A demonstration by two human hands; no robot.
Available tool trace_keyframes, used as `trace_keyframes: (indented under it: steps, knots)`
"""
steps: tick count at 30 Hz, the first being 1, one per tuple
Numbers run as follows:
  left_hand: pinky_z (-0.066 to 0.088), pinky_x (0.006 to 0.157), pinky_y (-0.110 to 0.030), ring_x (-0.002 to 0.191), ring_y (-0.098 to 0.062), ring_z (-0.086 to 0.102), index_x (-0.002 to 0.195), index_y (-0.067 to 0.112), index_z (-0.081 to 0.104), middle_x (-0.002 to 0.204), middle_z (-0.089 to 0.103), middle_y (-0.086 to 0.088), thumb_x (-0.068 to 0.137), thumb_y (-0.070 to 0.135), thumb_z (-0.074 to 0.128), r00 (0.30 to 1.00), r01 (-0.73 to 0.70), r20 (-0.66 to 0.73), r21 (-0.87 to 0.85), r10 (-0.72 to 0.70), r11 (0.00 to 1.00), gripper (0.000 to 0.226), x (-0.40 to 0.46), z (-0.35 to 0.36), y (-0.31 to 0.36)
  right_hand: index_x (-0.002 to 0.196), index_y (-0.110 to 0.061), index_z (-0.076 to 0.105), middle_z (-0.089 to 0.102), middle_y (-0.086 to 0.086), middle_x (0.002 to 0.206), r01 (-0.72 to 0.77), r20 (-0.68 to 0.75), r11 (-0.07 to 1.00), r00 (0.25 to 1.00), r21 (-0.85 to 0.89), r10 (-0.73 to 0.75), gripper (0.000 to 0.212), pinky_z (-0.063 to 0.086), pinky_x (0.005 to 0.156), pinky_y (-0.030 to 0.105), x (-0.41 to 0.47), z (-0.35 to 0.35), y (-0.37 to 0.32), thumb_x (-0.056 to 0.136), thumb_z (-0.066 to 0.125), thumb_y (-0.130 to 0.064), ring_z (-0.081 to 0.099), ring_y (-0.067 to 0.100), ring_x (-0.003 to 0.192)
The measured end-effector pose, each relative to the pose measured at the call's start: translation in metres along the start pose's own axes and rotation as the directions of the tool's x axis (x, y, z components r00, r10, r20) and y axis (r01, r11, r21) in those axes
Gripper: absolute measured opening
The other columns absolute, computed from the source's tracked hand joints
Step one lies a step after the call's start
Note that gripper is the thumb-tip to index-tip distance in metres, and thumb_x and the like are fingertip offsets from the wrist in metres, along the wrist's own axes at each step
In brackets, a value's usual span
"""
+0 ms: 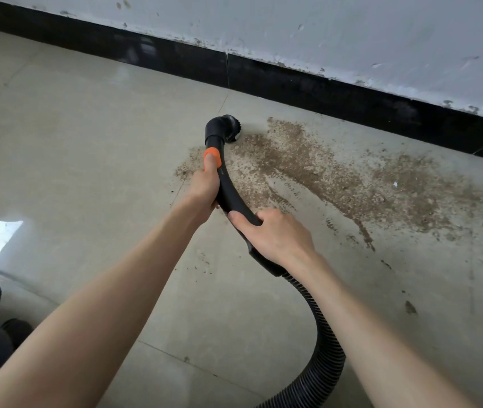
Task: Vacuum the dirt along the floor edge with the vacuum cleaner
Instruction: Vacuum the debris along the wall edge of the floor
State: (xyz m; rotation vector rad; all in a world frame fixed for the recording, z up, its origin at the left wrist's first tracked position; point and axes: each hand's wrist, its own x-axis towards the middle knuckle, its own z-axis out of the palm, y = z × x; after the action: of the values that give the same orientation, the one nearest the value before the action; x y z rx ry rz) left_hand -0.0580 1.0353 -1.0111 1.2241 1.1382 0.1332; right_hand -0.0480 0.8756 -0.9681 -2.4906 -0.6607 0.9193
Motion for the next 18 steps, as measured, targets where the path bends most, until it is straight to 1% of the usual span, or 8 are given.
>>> trace_keyframes:
  steps: [2,4,7,10,11,13,16,18]
  knots:
    - [0.047,0.065,-0.032,0.070,-0.018,0.054,0.085,0.015,0.052,0.077,0.053,-0.003,0.095,0.056,0.036,1.000,-0.006,0.017,0.032,0.005,0.999,0.045,-0.001,0.009,0.002,0.066,-0.020,0.049,0.062,-0.006,0.062,-0.013,-0.008,1.000,1.000,0.014,0.013,0.059,0.036,0.051,0.027,-0.001,-0.003,0.006,0.088,0.038,-0.073,0.059,0.014,0.057]
    - [0.046,0.063,-0.031,0.068,-0.017,0.053,0.086,0.013,0.052,0.076,0.052,-0.003,0.097,0.056,0.034,0.999,-0.019,0.037,0.064,0.016,0.998,0.048,-0.003,0.018,0.004,0.067,-0.021,0.052,0.063,-0.006,0.061,-0.029,-0.011,0.999,1.000,0.030,0.029,0.059,0.039,0.052,0.027,-0.001,-0.006,0.011,0.087,0.037,-0.074,0.061,0.014,0.056]
    - [0.048,0.064,-0.031,0.072,-0.018,0.054,0.101,0.007,0.052,0.080,0.053,-0.004,0.098,0.055,0.032,0.999,-0.020,0.048,0.102,0.016,0.995,0.052,-0.005,0.033,0.009,0.067,-0.020,0.054,0.063,-0.005,0.060,-0.059,-0.020,0.997,0.998,0.053,0.060,0.060,0.042,0.052,0.027,-0.001,-0.012,0.018,0.087,0.038,-0.075,0.061,0.015,0.055]
    - [0.048,0.064,-0.031,0.073,-0.019,0.054,0.102,0.006,0.051,0.080,0.053,-0.005,0.099,0.053,0.031,0.997,-0.034,0.067,0.131,0.025,0.991,0.051,-0.004,0.045,0.018,0.070,-0.018,0.058,0.068,-0.001,0.068,-0.075,-0.017,0.993,0.997,0.096,0.077,0.062,0.048,0.057,0.028,0.004,-0.019,0.023,0.086,0.038,-0.075,0.064,0.018,0.058]
    - [0.048,0.066,-0.032,0.075,-0.020,0.055,0.105,0.005,0.051,0.081,0.052,-0.005,0.099,0.053,0.030,0.997,-0.038,0.072,0.133,0.028,0.990,0.052,-0.002,0.048,0.021,0.071,-0.018,0.059,0.068,0.000,0.069,-0.075,-0.020,0.991,0.997,0.111,0.078,0.062,0.048,0.058,0.029,0.006,-0.022,0.023,0.087,0.039,-0.074,0.064,0.019,0.059]
    - [0.048,0.068,-0.033,0.078,-0.021,0.054,0.109,0.004,0.051,0.081,0.052,-0.005,0.099,0.053,0.031,0.996,-0.040,0.085,0.142,0.028,0.989,0.053,0.003,0.053,0.028,0.071,-0.017,0.060,0.066,-0.001,0.066,-0.075,-0.034,0.988,0.996,0.133,0.081,0.062,0.044,0.053,0.028,0.012,-0.026,0.021,0.087,0.039,-0.074,0.063,0.019,0.058]
    - [0.045,0.058,-0.029,0.068,-0.018,0.052,0.100,0.006,0.051,0.076,0.051,-0.004,0.099,0.053,0.032,0.993,-0.030,0.115,0.143,0.014,0.989,0.051,0.008,0.059,0.034,0.072,-0.017,0.060,0.066,-0.001,0.066,-0.078,-0.065,0.986,0.994,0.147,0.088,0.062,0.040,0.051,0.027,0.018,-0.027,0.020,0.087,0.039,-0.073,0.063,0.019,0.058]
    - [0.043,0.055,-0.028,0.066,-0.017,0.052,0.097,0.007,0.051,0.075,0.051,-0.003,0.098,0.055,0.033,0.992,-0.025,0.128,0.144,0.006,0.989,0.051,0.009,0.062,0.034,0.071,-0.019,0.059,0.066,-0.002,0.065,-0.088,-0.084,0.984,0.991,0.152,0.102,0.060,0.039,0.050,0.027,0.019,-0.026,0.021,0.086,0.039,-0.073,0.063,0.018,0.056]
